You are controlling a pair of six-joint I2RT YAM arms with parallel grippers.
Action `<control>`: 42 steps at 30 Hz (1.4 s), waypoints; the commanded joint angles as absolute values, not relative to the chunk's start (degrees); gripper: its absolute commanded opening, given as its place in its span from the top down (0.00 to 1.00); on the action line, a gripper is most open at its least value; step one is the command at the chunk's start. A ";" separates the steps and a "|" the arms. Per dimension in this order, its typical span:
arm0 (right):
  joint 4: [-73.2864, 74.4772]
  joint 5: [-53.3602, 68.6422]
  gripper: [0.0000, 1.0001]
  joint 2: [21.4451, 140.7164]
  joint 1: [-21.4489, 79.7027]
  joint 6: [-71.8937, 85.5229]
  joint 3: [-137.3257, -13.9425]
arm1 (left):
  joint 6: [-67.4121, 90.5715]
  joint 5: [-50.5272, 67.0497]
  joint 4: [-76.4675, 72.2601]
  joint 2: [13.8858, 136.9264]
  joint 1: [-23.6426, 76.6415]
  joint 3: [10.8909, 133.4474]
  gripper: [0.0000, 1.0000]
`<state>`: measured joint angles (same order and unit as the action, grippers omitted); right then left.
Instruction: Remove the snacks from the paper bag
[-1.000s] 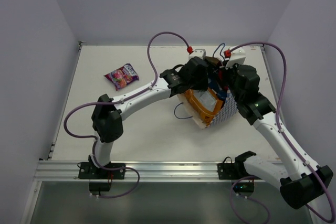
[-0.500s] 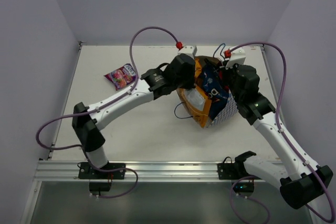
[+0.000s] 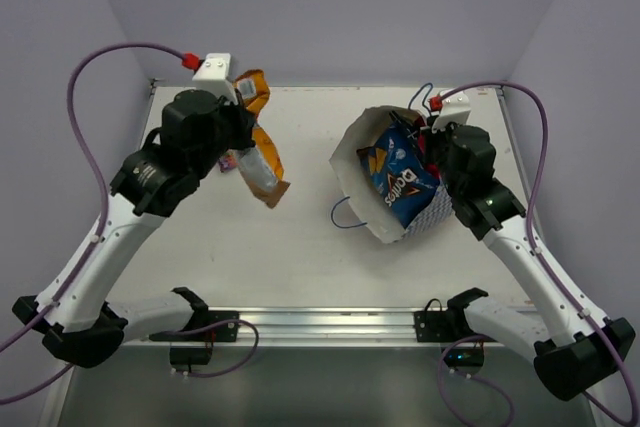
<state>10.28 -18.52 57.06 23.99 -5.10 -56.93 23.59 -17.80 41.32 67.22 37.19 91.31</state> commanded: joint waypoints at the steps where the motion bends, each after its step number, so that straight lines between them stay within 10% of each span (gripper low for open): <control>1: 10.81 -18.99 1.00 55.72 23.73 -3.43 -57.04 | 13.81 -18.29 38.08 71.01 35.07 82.37 1.00; 15: 12.13 -17.40 1.00 55.19 23.82 -2.11 -56.34 | 5.18 -22.59 22.58 113.50 29.53 91.29 1.00; 18: 12.74 -17.31 1.00 55.20 23.82 -2.37 -56.60 | 7.90 -18.05 26.19 117.33 29.44 100.44 0.81; 25: 12.83 -17.14 1.00 55.28 23.82 -2.55 -56.60 | 17.99 -6.95 22.50 104.61 29.88 99.32 0.02; 34: 13.09 -17.40 0.99 55.46 23.82 -1.41 -58.01 | 34.96 -5.80 17.59 84.38 41.98 84.49 0.01; 42: 13.54 -16.96 1.00 55.46 23.82 -0.44 -58.45 | 42.98 -8.51 7.47 90.14 51.06 82.43 0.04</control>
<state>11.90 -16.99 56.05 23.99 -2.09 -56.88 38.28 -5.67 11.07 84.42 50.04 82.15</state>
